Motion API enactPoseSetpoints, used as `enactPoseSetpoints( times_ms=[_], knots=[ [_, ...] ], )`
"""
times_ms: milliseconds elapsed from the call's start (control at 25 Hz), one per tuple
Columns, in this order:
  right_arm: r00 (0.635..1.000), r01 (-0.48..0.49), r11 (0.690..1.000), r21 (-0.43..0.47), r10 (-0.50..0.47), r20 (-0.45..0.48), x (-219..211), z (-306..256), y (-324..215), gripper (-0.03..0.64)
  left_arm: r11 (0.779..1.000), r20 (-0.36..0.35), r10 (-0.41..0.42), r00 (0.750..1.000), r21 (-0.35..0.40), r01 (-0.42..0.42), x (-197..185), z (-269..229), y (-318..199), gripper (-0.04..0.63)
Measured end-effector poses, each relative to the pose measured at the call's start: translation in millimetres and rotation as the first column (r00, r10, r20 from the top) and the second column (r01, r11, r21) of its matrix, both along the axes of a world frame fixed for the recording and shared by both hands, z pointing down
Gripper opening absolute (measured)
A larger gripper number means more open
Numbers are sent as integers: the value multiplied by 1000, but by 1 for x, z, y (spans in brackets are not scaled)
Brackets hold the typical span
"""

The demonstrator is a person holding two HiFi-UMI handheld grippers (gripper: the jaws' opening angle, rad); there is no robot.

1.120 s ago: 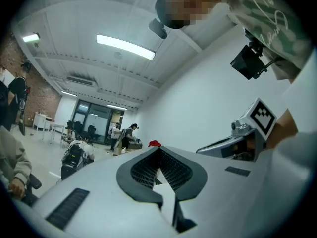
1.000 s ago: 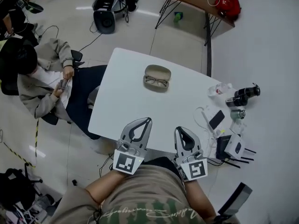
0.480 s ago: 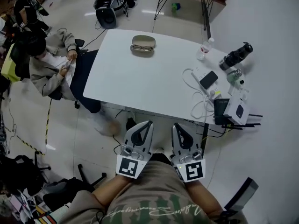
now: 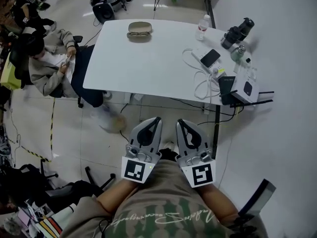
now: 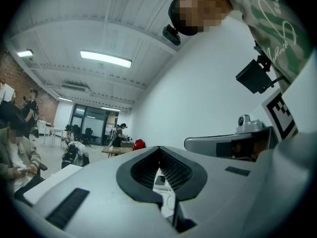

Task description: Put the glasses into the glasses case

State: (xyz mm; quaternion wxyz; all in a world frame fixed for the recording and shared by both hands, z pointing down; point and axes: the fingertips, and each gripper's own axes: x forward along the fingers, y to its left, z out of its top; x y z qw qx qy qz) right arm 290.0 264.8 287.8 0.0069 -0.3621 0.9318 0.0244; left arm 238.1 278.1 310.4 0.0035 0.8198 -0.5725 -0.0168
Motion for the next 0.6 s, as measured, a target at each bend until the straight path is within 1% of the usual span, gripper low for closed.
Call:
enactPoseSetpoints(
  times_ms=[80,200,360,440,600],
  knots=[
    [1000,-2,1000,14,2,1,1,-1,4,11,1000,-12,-11,1000,-1,11,2,2,4,6],
    [1000,6,1000,10,-6,0,5,2,6,11,1000,-19,-12,1000,6,13,8,0,8,6],
    [1000,2,1000,12,-2,13,9,0,7,11,1000,-1,-17,1000,13,17,12,0,12,6],
    [1000,-5,1000,17,4,19,7,-2,6,11,1000,8,-13,1000,9,13,10,2,11,6],
    [999,23,999,26,-24,23,-4,-2,4,11,999,-12,-39,999,3,39,-1,1,7,6]
  ],
)
